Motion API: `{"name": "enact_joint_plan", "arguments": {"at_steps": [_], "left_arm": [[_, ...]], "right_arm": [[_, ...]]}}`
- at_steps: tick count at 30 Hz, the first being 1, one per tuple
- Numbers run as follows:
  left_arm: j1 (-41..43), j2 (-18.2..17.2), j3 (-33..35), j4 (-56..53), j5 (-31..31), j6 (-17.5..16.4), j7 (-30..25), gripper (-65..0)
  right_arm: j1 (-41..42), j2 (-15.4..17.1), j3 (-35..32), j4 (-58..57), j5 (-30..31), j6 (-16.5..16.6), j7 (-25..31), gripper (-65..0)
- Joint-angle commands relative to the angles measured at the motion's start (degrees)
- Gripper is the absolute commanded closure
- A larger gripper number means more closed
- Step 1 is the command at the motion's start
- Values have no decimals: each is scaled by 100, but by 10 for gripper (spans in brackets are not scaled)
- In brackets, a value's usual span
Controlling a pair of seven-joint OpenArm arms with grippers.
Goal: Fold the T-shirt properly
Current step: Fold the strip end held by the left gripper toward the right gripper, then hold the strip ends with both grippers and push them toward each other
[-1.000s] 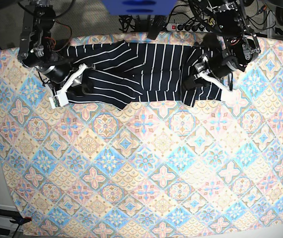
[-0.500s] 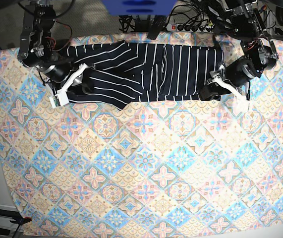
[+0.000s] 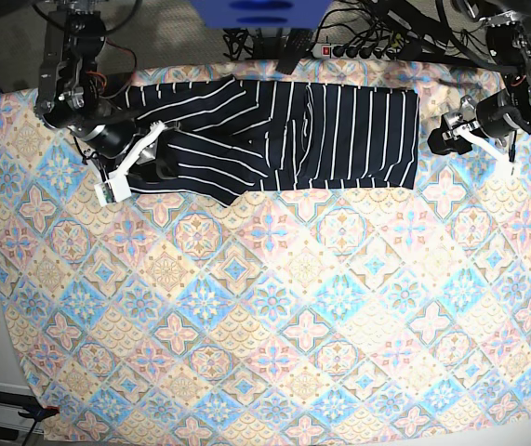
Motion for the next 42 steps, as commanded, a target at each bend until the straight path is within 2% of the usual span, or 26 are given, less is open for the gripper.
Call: {"name": "enact_joint_plan", "arguments": {"at_steps": [1, 4, 9, 16, 21, 23, 26, 29, 35, 37, 42], "left_arm": [[-74, -98, -17, -10, -86, -30, -57, -410], [-153, -81, 352, -80, 257, -30, -119, -422], [-153, -54, 1020, -89, 635, -30, -611, -425], [-408, -45, 1530, -1047, 608, -30, -673, -420], [-417, -45, 1618, -1276, 617, -30, -1103, -410], [-417, -54, 1627, -1276, 617, -30, -1174, -340], [-417, -72, 1601, -1276, 608, -39, -1183, -145], [-426, -81, 1504, -1276, 608, -30, -1191, -15], [-399, -107, 959, -1240, 599, -30, -1139, 0], [-399, -265, 888, -1240, 582, -30, -1139, 0], [-391, -362, 871, -1240, 573, -39, -1165, 0]], "right_arm": [[18, 35, 15, 105, 82, 30, 108, -182], [27, 35, 15, 105, 82, 30, 126, -182], [18, 27, 15, 105, 82, 30, 126, -181], [18, 27, 59, 105, 82, 30, 126, -181], [27, 27, 59, 105, 82, 30, 126, -182], [27, 27, 59, 105, 82, 30, 126, -182], [27, 27, 68, 105, 82, 30, 91, -182], [27, 53, 68, 105, 82, 30, 73, -183], [9, 229, 33, 61, 82, 30, 64, -183], [-9, 255, 50, 61, 82, 30, 29, -183], [27, 255, 59, 52, 73, 30, -586, -190]]}}
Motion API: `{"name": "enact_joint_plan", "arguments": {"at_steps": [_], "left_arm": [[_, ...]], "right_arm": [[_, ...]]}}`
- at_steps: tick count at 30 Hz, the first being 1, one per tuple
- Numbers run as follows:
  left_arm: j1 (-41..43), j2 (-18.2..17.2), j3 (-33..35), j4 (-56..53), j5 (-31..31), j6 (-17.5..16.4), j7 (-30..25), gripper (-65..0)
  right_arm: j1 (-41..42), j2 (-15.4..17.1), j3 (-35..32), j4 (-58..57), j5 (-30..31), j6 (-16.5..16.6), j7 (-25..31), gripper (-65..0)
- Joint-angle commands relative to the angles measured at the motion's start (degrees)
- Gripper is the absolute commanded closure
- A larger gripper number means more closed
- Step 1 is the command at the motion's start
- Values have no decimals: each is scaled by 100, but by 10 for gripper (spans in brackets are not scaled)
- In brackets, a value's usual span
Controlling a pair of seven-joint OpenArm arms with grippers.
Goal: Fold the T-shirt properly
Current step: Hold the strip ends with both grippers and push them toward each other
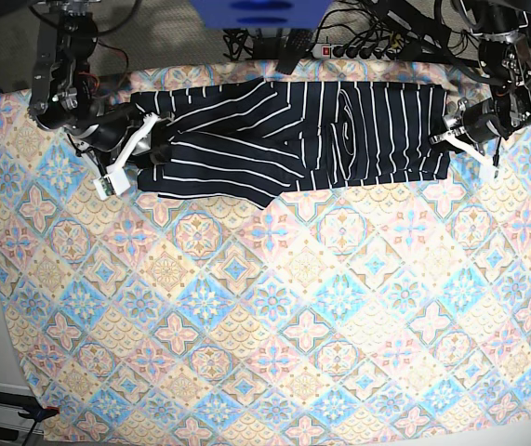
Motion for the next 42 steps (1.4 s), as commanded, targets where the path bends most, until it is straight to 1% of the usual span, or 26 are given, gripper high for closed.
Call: {"name": "enact_joint_plan", "arguments": {"at_steps": [1, 4, 7, 9, 11, 15, 28, 31, 35, 36, 38, 42], "left_arm": [[1, -133, -23, 69, 0, 7, -48, 0], [1, -150, -23, 69, 0, 7, -57, 0], [-8, -150, -23, 69, 0, 7, -57, 0], [-8, -159, -23, 69, 0, 7, -57, 0], [-17, -159, -23, 69, 0, 7, -57, 0], [-26, -159, -23, 69, 0, 7, -57, 0], [-34, -159, -23, 69, 0, 7, -57, 0], [-34, -159, -23, 69, 0, 7, -57, 0], [-34, -159, -23, 69, 0, 7, -57, 0], [-34, -159, -23, 69, 0, 7, -57, 0], [-43, -159, -23, 69, 0, 7, -57, 0], [-43, -150, -23, 69, 0, 7, -57, 0]], "right_arm": [[49, 54, 2, 59, 75, 26, 50, -205], [84, 54, -7, -205, 75, 26, 23, -298], [339, 45, -24, -539, 75, 26, 23, -397], [383, 45, -24, -706, 75, 26, 41, -438], [409, 45, -24, -812, 84, 26, 41, -450], [550, 37, -24, -996, 93, 26, 23, -450], [945, 28, 2, -2412, 93, 43, 102, -449], [1007, 28, -15, -2763, 93, 52, 287, -449], [1016, 10, -33, -2992, 102, 52, 305, -445], [1016, 10, -33, -3001, 102, 52, 296, -433], [1016, 10, -138, -3054, 102, 52, 296, -372], [1007, 10, -253, -3115, 172, 52, 269, -206]]}}
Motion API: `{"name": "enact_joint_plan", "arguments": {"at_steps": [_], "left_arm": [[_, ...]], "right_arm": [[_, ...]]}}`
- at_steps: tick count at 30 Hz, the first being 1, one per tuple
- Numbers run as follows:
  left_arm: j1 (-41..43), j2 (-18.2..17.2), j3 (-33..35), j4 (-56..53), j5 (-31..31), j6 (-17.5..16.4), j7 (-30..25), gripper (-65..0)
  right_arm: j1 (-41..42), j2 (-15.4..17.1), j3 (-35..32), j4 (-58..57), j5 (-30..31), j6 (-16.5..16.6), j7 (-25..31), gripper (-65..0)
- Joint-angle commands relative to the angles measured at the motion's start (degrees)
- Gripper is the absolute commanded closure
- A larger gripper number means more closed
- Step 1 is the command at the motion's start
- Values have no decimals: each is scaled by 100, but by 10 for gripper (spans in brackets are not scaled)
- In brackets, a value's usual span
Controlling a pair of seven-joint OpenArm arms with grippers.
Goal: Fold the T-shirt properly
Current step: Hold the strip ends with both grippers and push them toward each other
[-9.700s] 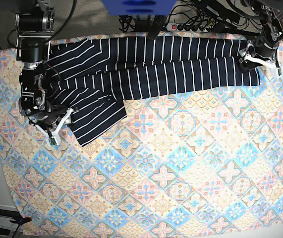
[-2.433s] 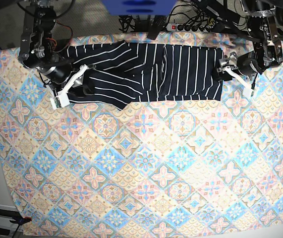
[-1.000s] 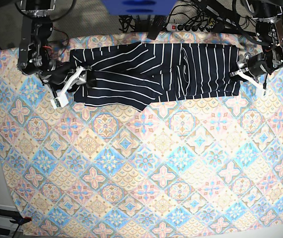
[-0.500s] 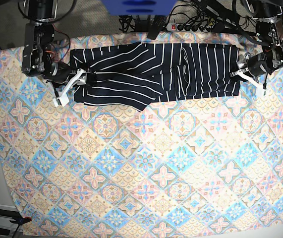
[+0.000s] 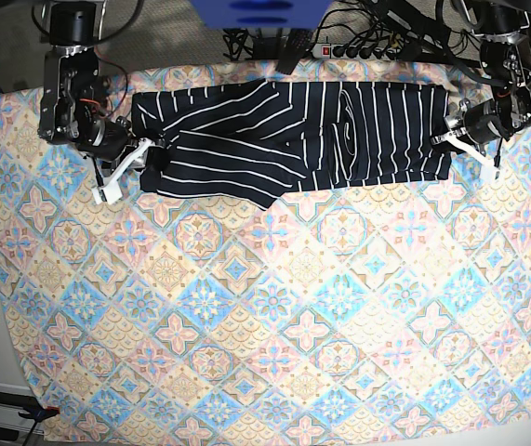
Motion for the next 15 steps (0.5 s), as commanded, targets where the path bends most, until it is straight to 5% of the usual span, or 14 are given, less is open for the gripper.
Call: {"name": "enact_joint_plan", "arguments": {"at_steps": [1, 11, 15], "left_arm": [[-28, -100, -30, 69, -2, 7, -61, 0], [-89, -91, -30, 60, 7, 7, -70, 0], [-89, -91, -30, 60, 7, 7, -70, 0]], "right_arm": [[-71, -42, -109, -44, -9, -2, -417, -175], [-80, -42, -100, -44, 440, -2, -681, -117], [-80, -42, -100, -44, 457, -2, -681, -26]]}}
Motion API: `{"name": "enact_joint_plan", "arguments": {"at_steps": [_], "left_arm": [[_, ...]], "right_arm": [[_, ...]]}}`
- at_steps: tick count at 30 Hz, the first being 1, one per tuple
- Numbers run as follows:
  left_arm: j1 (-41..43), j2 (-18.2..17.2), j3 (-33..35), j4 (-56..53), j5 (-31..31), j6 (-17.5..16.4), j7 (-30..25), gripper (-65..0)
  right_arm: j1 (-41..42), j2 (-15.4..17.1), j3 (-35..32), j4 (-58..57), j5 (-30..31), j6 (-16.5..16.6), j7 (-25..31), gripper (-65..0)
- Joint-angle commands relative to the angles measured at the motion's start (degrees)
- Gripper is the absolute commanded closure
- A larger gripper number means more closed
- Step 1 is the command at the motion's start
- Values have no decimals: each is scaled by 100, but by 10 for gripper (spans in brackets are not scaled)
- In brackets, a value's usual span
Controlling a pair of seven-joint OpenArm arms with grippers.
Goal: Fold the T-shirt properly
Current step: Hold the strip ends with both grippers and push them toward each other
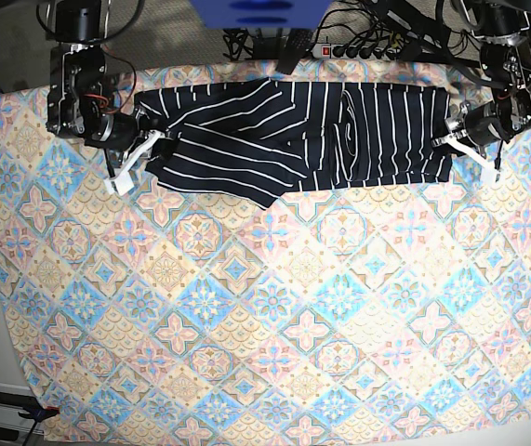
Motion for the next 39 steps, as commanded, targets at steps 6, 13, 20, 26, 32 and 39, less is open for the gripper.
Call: {"name": "enact_joint_plan", "arguments": {"at_steps": [6, 13, 20, 26, 32, 39], "left_arm": [[-44, -47, -30, 64, -63, 5, -68, 0], [-184, 366, -21, 73, -37, 5, -68, 0], [-422, 726, -3, 73, -28, 13, -68, 0], [-527, 876, -3, 64, -19, 22, -33, 0], [-527, 850, -3, 64, -19, 22, -59, 0], [-536, 850, -3, 64, -19, 22, -59, 0]], "right_arm": [[89, 83, 29, 364, -188, -2, -224, 0], [371, 267, 82, 839, -575, -29, -233, 0], [608, 294, 328, 865, -803, -29, -233, 0], [854, 399, 302, 865, -812, -29, -233, -3], [837, 381, 355, 540, -1094, -29, -198, -157], [714, 364, 355, 575, -1067, -11, -206, -387]]}}
